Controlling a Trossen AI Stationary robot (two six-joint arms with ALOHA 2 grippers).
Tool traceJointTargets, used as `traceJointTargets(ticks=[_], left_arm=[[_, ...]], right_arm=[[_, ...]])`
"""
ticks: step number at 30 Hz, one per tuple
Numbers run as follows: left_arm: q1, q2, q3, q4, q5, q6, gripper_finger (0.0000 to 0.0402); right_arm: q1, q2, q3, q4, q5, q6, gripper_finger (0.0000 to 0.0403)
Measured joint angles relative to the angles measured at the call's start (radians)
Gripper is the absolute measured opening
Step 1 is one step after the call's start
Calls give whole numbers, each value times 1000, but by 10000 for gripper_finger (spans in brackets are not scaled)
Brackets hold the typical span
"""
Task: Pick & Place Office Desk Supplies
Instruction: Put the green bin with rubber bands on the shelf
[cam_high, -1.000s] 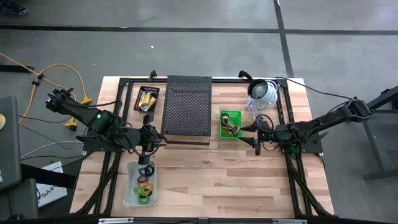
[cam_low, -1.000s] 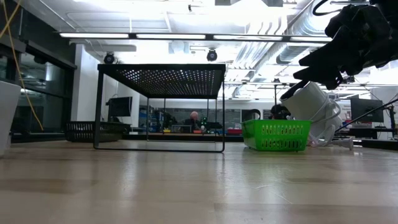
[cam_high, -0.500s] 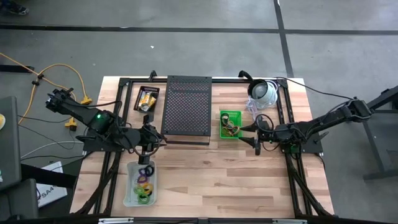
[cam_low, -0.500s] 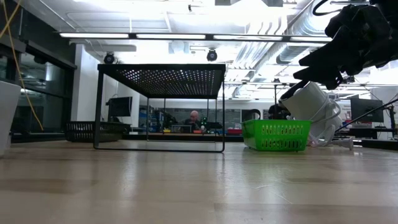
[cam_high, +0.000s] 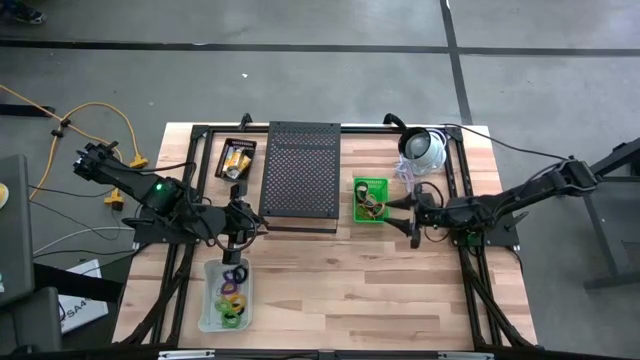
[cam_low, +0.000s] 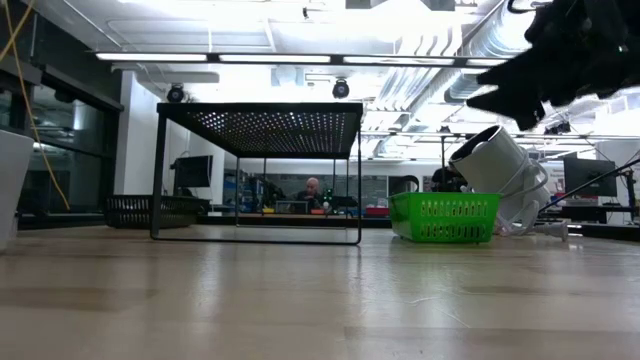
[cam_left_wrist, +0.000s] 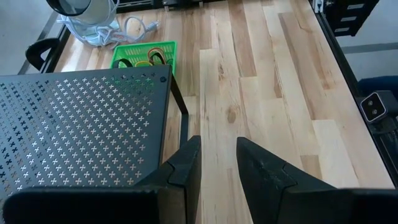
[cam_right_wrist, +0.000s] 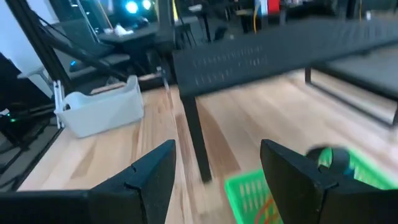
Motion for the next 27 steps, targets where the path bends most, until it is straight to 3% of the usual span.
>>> traceJointTargets(ticks=[6, 12, 18, 27], left_arm=[[0, 0, 0, 0, 0, 0, 96], [0, 0, 0, 0, 0, 0, 96], [0, 0, 0, 0, 0, 0, 96], [0, 0, 0, 0, 0, 0, 96]], right_arm=[[0, 0, 94, -13, -22, -134, 223], [0, 64, 268, -243, -17, -204, 223], [0, 199, 412, -502, 34, -194, 223], [-8, 399, 446, -593, 44, -122, 223]])
